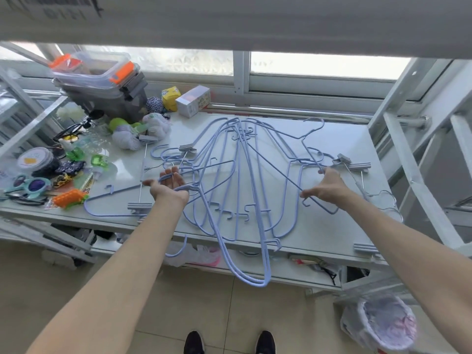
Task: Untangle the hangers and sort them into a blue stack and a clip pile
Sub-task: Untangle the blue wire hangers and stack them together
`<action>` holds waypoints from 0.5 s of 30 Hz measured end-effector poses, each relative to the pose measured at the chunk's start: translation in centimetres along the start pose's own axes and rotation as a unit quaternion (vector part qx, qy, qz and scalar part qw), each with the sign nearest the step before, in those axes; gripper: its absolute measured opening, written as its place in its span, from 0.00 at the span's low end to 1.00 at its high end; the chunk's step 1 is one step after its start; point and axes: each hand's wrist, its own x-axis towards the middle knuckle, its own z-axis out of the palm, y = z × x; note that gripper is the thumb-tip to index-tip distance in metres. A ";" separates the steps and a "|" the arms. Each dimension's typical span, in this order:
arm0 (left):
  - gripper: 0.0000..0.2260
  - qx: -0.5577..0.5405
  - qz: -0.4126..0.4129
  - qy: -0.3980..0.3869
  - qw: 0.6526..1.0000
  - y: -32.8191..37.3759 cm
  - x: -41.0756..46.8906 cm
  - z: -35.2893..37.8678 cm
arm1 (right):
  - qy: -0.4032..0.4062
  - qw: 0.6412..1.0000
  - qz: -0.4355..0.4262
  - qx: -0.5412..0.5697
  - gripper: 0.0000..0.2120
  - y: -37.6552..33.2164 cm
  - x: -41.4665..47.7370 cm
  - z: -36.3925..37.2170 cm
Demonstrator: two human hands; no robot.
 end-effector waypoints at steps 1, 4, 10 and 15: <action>0.25 0.000 0.000 -0.002 1.000 0.1 0.1 0.0 | 0.002 1.000 -0.006 0.006 0.47 -0.2 -0.4 0.1; 0.25 -0.003 -0.002 -0.002 1.000 0.6 0.4 -0.1 | 0.009 1.000 -0.009 0.012 0.48 -1.0 -1.9 0.2; 0.24 -0.018 -0.019 0.014 1.000 0.9 1.0 -0.7 | 0.054 0.998 -0.010 0.003 0.49 -3.0 -5.7 0.6; 0.22 -0.026 -0.014 0.017 0.999 0.6 0.8 -1.2 | 0.106 0.993 -0.050 -0.031 0.46 -4.5 -8.3 0.7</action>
